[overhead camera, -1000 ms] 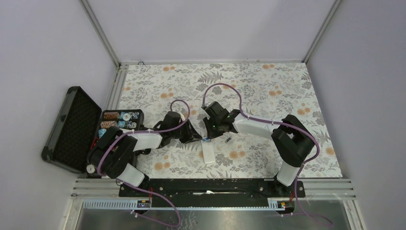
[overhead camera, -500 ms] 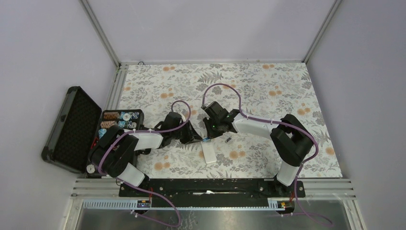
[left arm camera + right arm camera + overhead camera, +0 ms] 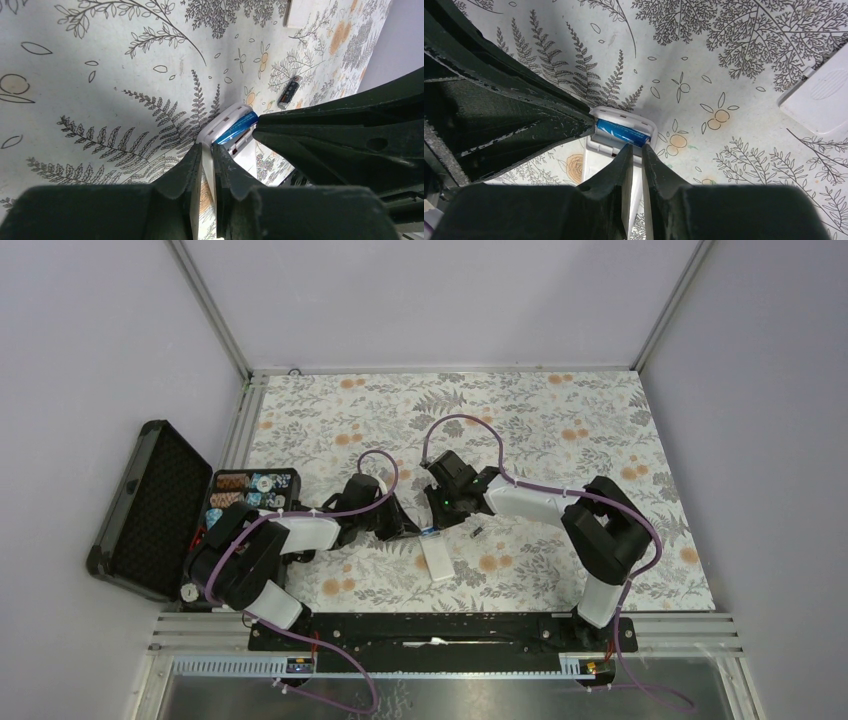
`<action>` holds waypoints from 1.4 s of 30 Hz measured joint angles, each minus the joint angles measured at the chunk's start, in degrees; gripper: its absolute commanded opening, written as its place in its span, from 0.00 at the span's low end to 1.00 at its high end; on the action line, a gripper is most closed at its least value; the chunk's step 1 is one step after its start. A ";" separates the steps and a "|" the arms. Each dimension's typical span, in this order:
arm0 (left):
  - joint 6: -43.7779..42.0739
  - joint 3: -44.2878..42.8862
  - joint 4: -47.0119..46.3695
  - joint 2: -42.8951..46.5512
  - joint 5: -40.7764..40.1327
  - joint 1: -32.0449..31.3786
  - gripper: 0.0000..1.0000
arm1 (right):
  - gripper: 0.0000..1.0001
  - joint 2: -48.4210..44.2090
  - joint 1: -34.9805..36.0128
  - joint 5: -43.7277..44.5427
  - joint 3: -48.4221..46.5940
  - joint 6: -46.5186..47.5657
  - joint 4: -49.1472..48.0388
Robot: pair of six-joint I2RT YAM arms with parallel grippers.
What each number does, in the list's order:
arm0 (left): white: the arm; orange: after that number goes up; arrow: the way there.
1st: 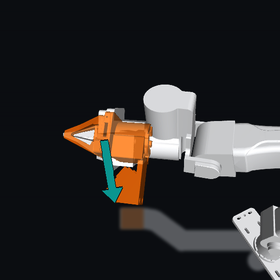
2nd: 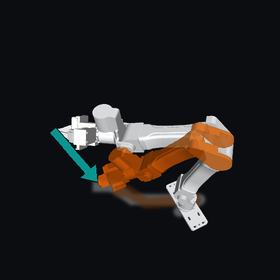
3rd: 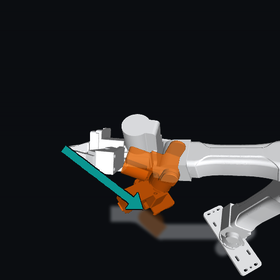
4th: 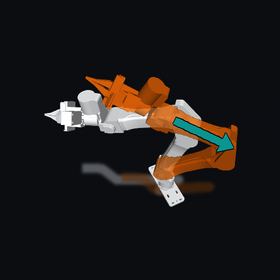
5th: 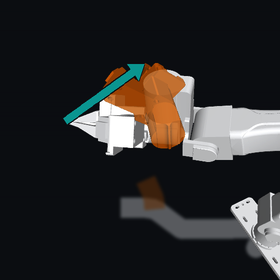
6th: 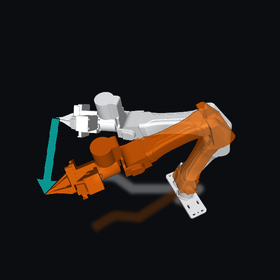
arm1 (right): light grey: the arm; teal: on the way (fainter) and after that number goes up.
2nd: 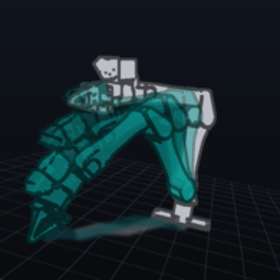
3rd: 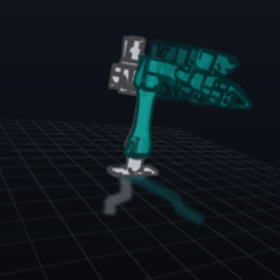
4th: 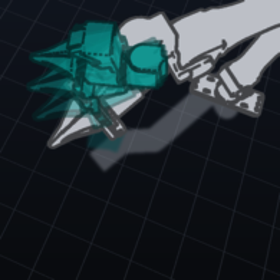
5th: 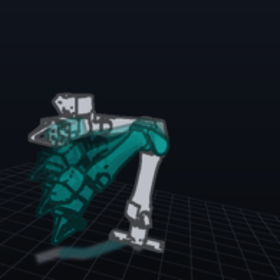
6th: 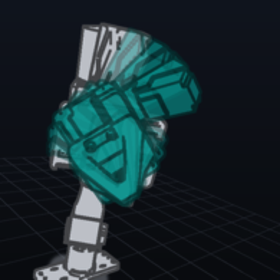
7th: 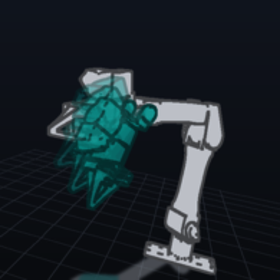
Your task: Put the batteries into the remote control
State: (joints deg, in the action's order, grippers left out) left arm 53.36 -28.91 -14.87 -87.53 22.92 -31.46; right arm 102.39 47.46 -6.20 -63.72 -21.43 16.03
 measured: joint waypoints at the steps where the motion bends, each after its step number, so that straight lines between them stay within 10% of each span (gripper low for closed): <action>1: 0.00 0.00 0.11 -0.02 0.00 0.00 0.11 | 0.18 0.00 -0.02 -0.17 -0.02 0.00 0.00; 42: -1.36 -1.07 2.14 -0.02 0.02 0.07 0.05 | 0.13 4.63 2.73 5.46 -6.27 0.13 6.86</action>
State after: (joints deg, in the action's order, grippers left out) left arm 52.01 -29.98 -12.73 -87.55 22.94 -31.40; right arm 107.02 50.19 -0.73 -70.00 -21.30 22.90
